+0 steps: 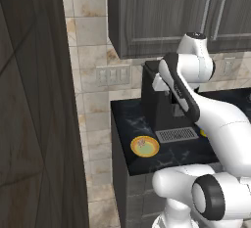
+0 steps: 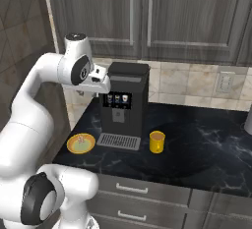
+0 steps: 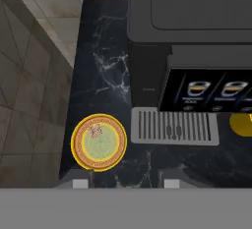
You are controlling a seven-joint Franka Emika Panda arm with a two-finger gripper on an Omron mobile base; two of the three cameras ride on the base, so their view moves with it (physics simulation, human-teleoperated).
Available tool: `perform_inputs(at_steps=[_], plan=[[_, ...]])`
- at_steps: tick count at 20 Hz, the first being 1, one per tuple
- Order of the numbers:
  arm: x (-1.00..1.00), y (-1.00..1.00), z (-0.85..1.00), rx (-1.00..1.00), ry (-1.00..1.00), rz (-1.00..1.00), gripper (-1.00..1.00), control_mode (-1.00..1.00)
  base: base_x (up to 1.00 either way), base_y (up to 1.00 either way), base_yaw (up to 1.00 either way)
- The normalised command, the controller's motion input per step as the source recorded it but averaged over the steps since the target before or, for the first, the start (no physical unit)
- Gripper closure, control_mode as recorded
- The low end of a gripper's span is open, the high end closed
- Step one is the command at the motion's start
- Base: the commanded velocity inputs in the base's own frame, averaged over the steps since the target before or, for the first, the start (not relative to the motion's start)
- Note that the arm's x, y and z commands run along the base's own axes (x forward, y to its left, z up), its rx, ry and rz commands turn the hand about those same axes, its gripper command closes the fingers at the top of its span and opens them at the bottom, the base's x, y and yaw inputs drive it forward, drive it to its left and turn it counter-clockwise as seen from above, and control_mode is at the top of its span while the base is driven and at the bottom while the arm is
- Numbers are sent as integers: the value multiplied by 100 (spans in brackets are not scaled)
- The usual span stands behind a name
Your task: Take a sugar cube from the saucer and place it inside the coffee. Then, grab milk from the fridge and place it next to the coffee on the counter to sweeten the coffee.
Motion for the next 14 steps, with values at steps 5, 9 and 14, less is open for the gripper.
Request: perform_inputs(at_steps=[5, 9, 14], plan=[[-29, 26, -21, 0, 7, 0, -100, -100, 0, 0, 0], [-24, 65, -79, 0, 37, 0, -100, -100, 0, 0, 0], [-18, 48, -100, -1, 38, 0, -100, -100, 0, 0, 0]])
